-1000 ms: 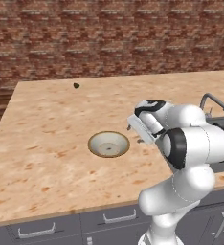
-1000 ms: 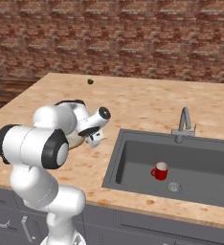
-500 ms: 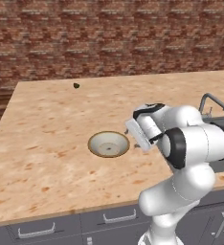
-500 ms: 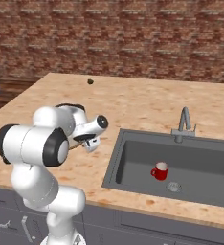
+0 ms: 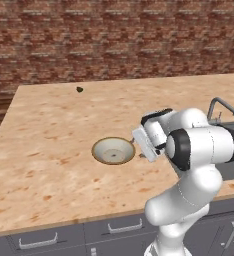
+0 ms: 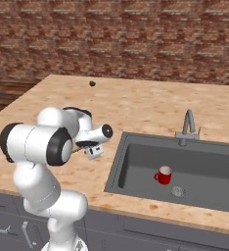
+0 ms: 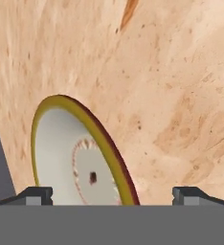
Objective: Pick the mug and place it in the sink. Pick the bowl and place it in the open cabinet and then close the cabinet.
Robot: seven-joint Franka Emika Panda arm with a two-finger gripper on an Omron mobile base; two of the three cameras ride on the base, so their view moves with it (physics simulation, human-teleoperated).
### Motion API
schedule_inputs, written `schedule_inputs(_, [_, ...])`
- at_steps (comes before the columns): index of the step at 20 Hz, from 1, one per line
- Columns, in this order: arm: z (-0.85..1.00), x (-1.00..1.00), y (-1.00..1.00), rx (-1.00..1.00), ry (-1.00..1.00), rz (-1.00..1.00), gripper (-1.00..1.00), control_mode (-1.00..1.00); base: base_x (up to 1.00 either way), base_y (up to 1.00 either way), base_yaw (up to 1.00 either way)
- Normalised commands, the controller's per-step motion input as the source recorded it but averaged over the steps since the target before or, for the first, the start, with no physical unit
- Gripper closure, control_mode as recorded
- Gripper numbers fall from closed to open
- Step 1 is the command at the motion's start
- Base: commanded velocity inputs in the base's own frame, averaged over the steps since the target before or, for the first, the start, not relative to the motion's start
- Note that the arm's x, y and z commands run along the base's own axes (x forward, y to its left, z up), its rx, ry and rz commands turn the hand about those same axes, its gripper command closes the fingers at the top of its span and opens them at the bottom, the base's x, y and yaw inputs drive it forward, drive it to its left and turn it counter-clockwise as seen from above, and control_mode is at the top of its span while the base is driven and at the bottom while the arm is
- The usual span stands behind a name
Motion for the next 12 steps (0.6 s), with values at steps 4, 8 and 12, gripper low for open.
schedule_inputs(4, [-0.12,0.0,0.08,0.0,-0.04,0.0,-1.0,-1.0,0.0,0.0,0.0])
schedule_inputs(8, [-0.08,0.06,0.07,0.0,-0.03,0.0,-1.0,-1.0,0.0,0.0,0.0])
schedule_inputs(12, [-0.12,0.13,0.01,0.0,-0.03,0.0,-1.0,-1.0,0.0,0.0,0.0])
